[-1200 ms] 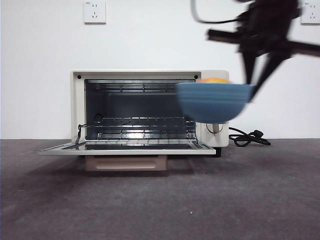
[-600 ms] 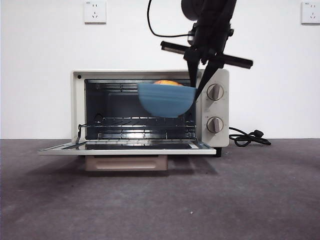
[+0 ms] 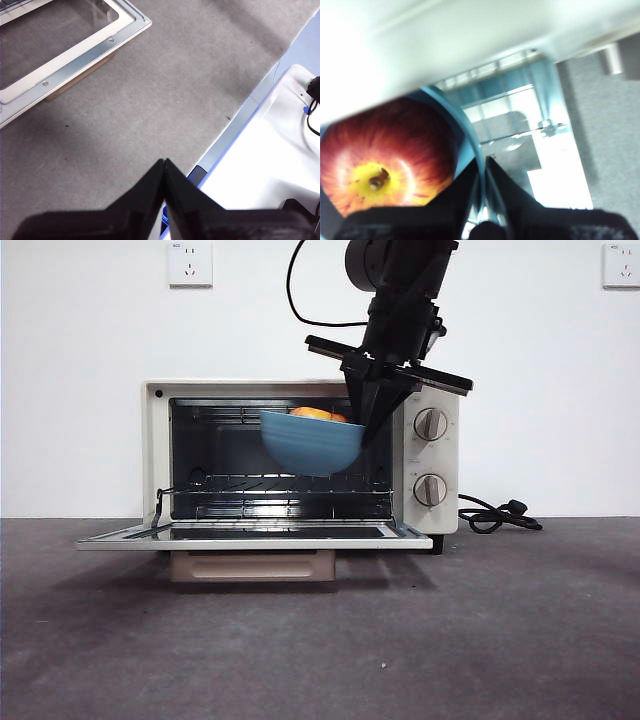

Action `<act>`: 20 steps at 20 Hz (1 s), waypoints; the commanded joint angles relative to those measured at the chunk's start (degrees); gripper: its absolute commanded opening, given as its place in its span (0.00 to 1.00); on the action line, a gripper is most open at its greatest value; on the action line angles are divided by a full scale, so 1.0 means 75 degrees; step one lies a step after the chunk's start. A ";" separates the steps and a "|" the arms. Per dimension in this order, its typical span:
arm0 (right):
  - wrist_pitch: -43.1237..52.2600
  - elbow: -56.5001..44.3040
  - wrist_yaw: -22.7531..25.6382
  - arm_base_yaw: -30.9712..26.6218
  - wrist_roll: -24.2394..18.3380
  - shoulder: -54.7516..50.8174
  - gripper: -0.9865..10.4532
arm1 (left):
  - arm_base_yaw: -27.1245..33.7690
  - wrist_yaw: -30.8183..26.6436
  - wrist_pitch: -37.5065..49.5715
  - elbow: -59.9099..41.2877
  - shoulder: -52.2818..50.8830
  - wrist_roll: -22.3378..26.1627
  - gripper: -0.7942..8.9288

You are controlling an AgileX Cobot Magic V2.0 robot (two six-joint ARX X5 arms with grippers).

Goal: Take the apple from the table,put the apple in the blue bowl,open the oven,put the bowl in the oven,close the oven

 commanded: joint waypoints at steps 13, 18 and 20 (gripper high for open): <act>0.0618 0.0067 0.0504 0.0003 0.2352 0.0358 0.08 | 0.0017 0.0003 -0.0388 -0.0015 -0.0073 -0.0064 0.08; 0.0650 0.0064 0.0662 0.0003 0.2576 0.0405 0.08 | 0.0017 0.0003 -0.0431 -0.0015 -0.0259 -0.0070 0.08; 0.0647 0.0064 0.0662 0.0003 0.2544 0.0405 0.09 | 0.0017 0.0003 -0.0446 -0.0012 -0.0291 -0.0070 0.08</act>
